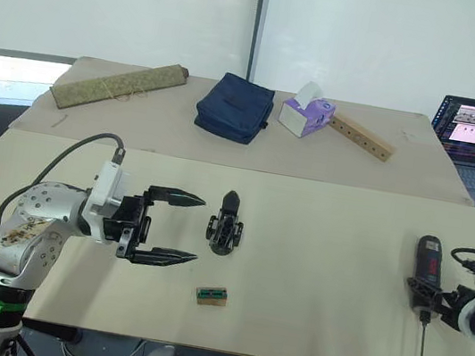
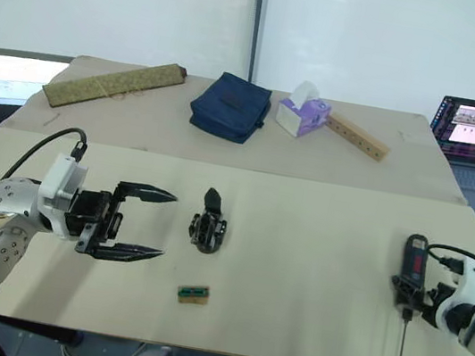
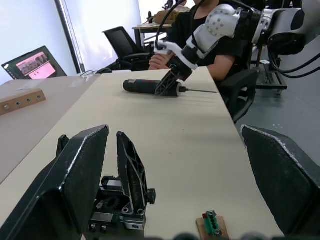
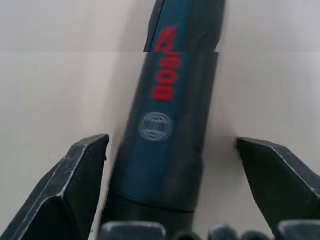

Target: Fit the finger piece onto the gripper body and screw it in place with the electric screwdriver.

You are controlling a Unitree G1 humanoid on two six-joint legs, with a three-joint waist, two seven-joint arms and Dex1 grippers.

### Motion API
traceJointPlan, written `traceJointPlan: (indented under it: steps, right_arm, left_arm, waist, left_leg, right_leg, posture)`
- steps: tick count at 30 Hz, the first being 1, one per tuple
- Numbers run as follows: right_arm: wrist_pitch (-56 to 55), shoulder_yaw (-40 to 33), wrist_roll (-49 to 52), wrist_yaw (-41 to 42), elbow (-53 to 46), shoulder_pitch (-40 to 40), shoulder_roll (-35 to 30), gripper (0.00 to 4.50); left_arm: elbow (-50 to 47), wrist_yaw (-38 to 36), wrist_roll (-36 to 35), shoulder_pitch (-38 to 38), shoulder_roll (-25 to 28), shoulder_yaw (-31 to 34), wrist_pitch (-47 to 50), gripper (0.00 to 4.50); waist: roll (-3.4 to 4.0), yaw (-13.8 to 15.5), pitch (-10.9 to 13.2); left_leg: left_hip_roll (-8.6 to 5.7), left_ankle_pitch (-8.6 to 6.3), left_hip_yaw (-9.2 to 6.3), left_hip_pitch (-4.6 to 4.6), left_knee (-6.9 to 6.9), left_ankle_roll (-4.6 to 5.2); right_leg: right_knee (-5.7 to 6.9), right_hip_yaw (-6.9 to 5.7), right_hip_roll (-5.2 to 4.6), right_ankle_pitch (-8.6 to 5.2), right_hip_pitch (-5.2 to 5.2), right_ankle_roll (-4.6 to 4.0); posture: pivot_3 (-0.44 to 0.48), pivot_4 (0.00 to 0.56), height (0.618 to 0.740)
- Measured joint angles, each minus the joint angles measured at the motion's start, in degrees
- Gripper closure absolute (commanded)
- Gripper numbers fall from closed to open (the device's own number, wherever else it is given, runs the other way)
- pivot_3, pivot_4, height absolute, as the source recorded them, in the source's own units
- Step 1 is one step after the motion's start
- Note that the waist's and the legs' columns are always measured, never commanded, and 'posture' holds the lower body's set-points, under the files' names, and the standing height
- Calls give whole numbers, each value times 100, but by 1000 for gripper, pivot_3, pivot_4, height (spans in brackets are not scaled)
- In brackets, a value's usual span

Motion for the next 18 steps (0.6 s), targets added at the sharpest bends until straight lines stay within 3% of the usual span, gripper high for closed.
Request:
traceJointPlan:
  steps: [6, 14, 18]
  right_arm:
    - [94, 135, -191, 235, -129, -60, -19, 2462]
    - [-192, 250, -288, 912, -1106, -40, -292, 2530]
    - [383, 740, 237, 1038, -2919, -282, -404, 2530]
  left_arm:
    - [75, -33, 28, 0, 0, 0, -4, 0]
    - [86, -65, 126, 114, 77, 21, -80, 0]
    - [251, -251, 264, 393, 193, 66, -344, 0]
  waist:
    - [0, -21, 0]
    - [52, -60, 21]
    - [43, -58, 28]
  left_leg:
    - [5, 0, -5, 2, -2, 0]
    - [5, -2, 3, 3, -4, 3]
    - [25, -8, -9, 4, -6, 13]
  right_leg:
    - [4, 4, 8, 1, -4, 0]
    - [11, 37, 10, 3, -19, 3]
    - [8, 47, 45, 2, -21, -2]
  posture:
    - [0, 150, 740]
    - [0, 150, 740]
    - [0, 150, 740]
